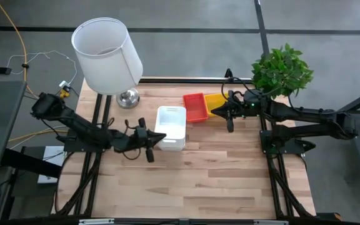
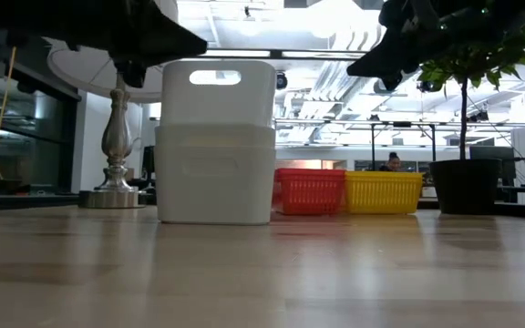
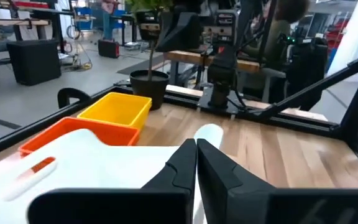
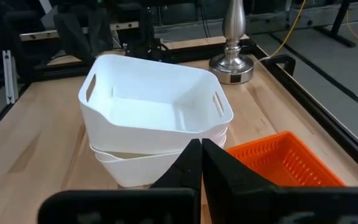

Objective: Stack baskets by color
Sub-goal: Stack the bottom white bin on the white bin

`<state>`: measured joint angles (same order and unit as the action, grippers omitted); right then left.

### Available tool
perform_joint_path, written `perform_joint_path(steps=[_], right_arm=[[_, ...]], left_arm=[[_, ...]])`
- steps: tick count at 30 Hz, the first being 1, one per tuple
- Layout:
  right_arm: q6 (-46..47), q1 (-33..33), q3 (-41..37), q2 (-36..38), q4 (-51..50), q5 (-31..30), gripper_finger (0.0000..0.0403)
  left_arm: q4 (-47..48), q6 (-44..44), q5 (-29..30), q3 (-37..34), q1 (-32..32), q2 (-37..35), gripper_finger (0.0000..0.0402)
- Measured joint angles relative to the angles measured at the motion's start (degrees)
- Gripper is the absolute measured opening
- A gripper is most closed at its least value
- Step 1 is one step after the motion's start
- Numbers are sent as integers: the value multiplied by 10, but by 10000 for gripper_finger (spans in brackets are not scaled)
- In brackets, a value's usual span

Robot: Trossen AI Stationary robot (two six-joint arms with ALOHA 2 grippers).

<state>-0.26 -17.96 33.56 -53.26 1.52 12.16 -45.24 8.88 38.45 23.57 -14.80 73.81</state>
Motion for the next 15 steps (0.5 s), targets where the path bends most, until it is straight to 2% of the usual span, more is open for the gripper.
perform_joint_path(steps=[8, 15], right_arm=[[-1, 0, 0, 0, 0, 0, 0], [-2, 0, 0, 0, 0, 0, 0]], left_arm=[[-5, 18, 16, 35, -1, 62, 0], [33, 36, -3, 41, -4, 71, 0]])
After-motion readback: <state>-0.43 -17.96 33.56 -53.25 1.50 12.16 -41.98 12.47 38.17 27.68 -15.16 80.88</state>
